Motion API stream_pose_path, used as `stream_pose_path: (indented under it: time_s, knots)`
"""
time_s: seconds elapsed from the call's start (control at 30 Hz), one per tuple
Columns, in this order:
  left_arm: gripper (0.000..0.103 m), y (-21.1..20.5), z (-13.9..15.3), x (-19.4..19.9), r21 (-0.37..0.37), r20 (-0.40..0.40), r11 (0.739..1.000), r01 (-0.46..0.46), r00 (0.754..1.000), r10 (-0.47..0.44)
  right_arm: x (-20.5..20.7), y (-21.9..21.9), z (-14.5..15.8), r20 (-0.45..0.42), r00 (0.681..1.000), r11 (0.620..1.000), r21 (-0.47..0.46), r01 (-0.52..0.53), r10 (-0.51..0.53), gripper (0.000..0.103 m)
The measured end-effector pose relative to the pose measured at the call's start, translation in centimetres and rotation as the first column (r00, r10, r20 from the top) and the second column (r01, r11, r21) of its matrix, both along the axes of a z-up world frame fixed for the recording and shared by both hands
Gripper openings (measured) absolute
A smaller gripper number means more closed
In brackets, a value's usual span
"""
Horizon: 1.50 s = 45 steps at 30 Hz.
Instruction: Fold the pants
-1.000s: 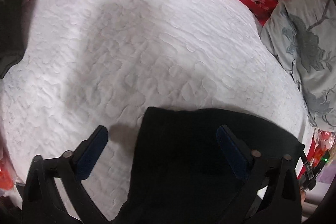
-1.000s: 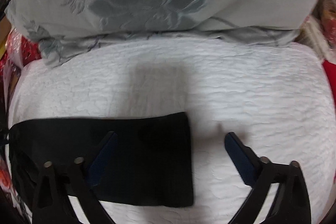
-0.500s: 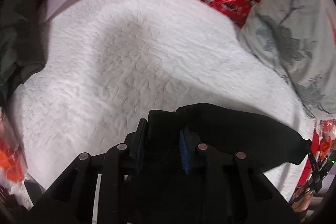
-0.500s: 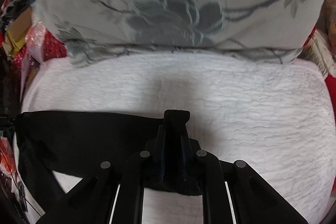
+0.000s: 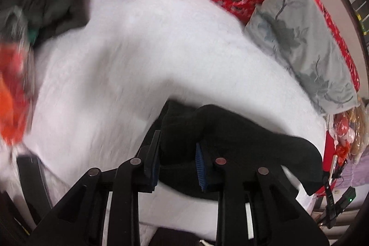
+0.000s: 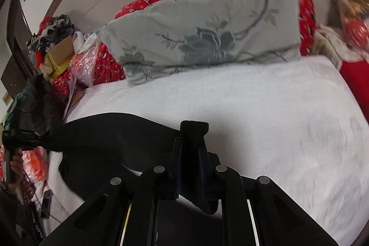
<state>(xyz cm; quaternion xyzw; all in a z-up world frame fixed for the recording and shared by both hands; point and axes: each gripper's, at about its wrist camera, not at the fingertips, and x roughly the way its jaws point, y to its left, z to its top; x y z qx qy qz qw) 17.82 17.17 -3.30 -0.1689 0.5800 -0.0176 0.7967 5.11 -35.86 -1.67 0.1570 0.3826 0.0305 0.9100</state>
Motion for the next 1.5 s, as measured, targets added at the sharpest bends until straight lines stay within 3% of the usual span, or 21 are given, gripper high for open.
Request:
stream_pose_path:
  time_s: [0.1, 0.2, 0.27, 0.37, 0.43, 0.5, 0.6, 0.67, 0.8, 0.93, 1.1, 1.13, 1.17, 1.2, 1.23, 1.27, 1.3, 1.37, 1.43, 1.5]
  knots:
    - [0.024, 0.6, -4.2, -1.7, 0.022, -0.105, 1.000, -0.008, 0.994, 0.011, -3.0, 0.8, -2.0, -0.054, 0.999, 0.999, -0.040, -0.009, 0.007, 0.016]
    - [0.025, 1.5, -6.4, -2.8, -0.027, -0.173, 0.999, -0.044, 0.984, 0.039, -4.8, 1.7, -4.4, -0.132, 0.991, 0.991, -0.132, -0.005, -0.013, 0.018]
    - [0.027, 2.2, -6.1, -3.8, -0.066, -0.163, 0.996, -0.067, 0.985, 0.056, -6.0, 1.4, -4.5, -0.145, 0.989, 0.993, -0.117, 0.004, -0.021, 0.019]
    - [0.028, 2.9, -4.7, -5.5, -0.096, -0.128, 0.993, -0.068, 0.990, 0.056, -8.8, 0.3, -3.7, -0.151, 0.987, 0.992, -0.121, 0.041, -0.059, 0.032]
    - [0.028, 3.1, -3.6, -6.7, -0.136, -0.110, 0.988, -0.067, 0.993, 0.052, -10.6, -0.7, -2.8, -0.156, 0.984, 0.990, -0.124, 0.072, -0.091, 0.033]
    - [0.031, 2.8, -2.9, -7.3, -0.170, -0.089, 0.984, -0.056, 0.995, 0.041, -12.1, -1.9, -1.8, -0.148, 0.980, 0.989, -0.086, 0.122, -0.134, 0.034]
    - [0.054, 0.8, -2.1, -7.2, -0.175, -0.051, 0.984, -0.023, 0.999, 0.015, -13.0, -3.0, -1.0, -0.138, 0.977, 0.981, 0.087, 0.173, -0.160, 0.048]
    - [0.055, -0.5, -2.5, -6.7, -0.153, -0.056, 0.988, -0.013, 0.998, 0.004, -12.2, -2.9, -1.6, -0.163, 0.976, 0.946, 0.266, 0.186, -0.146, 0.054]
    - [0.055, -2.3, -4.4, -5.0, -0.176, -0.115, 0.984, -0.011, 0.993, -0.010, -10.2, -1.0, -4.5, -0.246, 0.963, 0.851, 0.479, 0.216, -0.106, 0.054]
    - [0.055, -2.2, -5.4, -4.2, -0.166, -0.143, 0.985, -0.038, 0.990, 0.014, -8.1, -0.2, -7.0, -0.315, 0.937, 0.776, 0.549, 0.309, -0.150, 0.054]
    - [0.055, -1.6, -6.7, -3.2, -0.157, -0.184, 0.984, -0.088, 0.981, 0.059, -6.5, -0.4, -9.6, -0.413, 0.878, 0.683, 0.571, 0.456, -0.241, 0.054]
    - [0.050, -1.5, -7.1, -2.7, -0.156, -0.200, 0.983, -0.102, 0.977, 0.070, -6.4, -0.6, -10.3, -0.429, 0.866, 0.661, 0.575, 0.482, -0.258, 0.054]
    - [0.040, -1.3, -7.2, -2.5, -0.160, -0.208, 0.980, -0.114, 0.975, 0.080, -6.4, -0.8, -10.8, -0.438, 0.859, 0.642, 0.585, 0.496, -0.265, 0.050]
    - [0.017, -1.2, -7.2, -2.1, -0.175, -0.218, 0.977, -0.124, 0.972, 0.085, -6.3, -1.1, -11.3, -0.446, 0.852, 0.629, 0.587, 0.510, -0.275, 0.044]
    - [0.011, -1.3, -7.1, -1.8, -0.193, -0.225, 0.973, -0.129, 0.971, 0.084, -5.9, -1.4, -11.5, -0.452, 0.847, 0.635, 0.575, 0.516, -0.279, 0.020]
    - [0.010, -1.2, -6.6, -1.6, -0.207, -0.223, 0.968, -0.141, 0.970, 0.093, -5.3, -1.7, -11.3, -0.453, 0.848, 0.648, 0.564, 0.512, -0.276, 0.004]
    - [0.006, -1.1, -6.0, -1.5, -0.222, -0.211, 0.963, -0.150, 0.972, 0.103, -4.9, -2.2, -10.7, -0.436, 0.855, 0.654, 0.566, 0.503, -0.280, 0.003]
    - [0.005, -0.6, -3.9, -1.8, -0.254, -0.141, 0.956, -0.145, 0.984, 0.112, -4.2, -2.7, -7.7, -0.312, 0.904, 0.674, 0.602, 0.427, -0.294, 0.003]
    - [0.005, -0.7, -3.3, -2.0, -0.204, -0.105, 0.972, -0.112, 0.990, 0.093, -3.8, -2.1, -5.0, -0.209, 0.944, 0.746, 0.579, 0.331, -0.257, 0.003]
    - [0.005, -0.9, -4.6, -2.1, -0.147, -0.140, 0.985, -0.094, 0.987, 0.073, -4.0, -1.6, -6.2, -0.263, 0.938, 0.756, 0.560, 0.338, -0.224, 0.004]
